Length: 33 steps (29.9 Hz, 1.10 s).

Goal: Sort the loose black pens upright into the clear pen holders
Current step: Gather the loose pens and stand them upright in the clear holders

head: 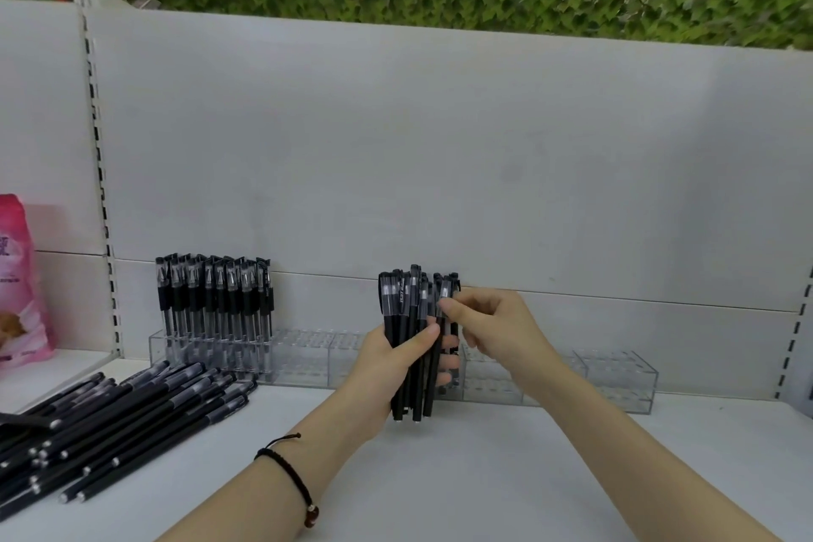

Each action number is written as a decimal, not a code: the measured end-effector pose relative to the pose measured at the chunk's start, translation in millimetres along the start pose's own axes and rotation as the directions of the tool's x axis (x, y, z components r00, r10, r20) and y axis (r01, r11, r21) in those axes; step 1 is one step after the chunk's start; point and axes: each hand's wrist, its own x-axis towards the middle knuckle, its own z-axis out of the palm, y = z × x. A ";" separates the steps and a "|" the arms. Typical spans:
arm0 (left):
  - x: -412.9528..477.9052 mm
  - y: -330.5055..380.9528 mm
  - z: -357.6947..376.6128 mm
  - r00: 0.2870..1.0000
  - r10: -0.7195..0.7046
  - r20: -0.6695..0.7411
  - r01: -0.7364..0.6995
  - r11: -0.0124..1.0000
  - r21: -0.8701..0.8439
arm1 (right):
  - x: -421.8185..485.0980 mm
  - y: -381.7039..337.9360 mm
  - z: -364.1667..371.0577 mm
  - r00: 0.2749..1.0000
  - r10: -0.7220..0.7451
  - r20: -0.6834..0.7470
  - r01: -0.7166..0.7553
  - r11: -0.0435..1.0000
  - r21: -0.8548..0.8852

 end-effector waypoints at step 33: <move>0.9 5.1 1.7 0.960 0.069 -0.272 -0.066 0.998 0.021 | 8.4 33.0 -16.5 0.996 -0.077 -0.048 0.044 0.869 -0.493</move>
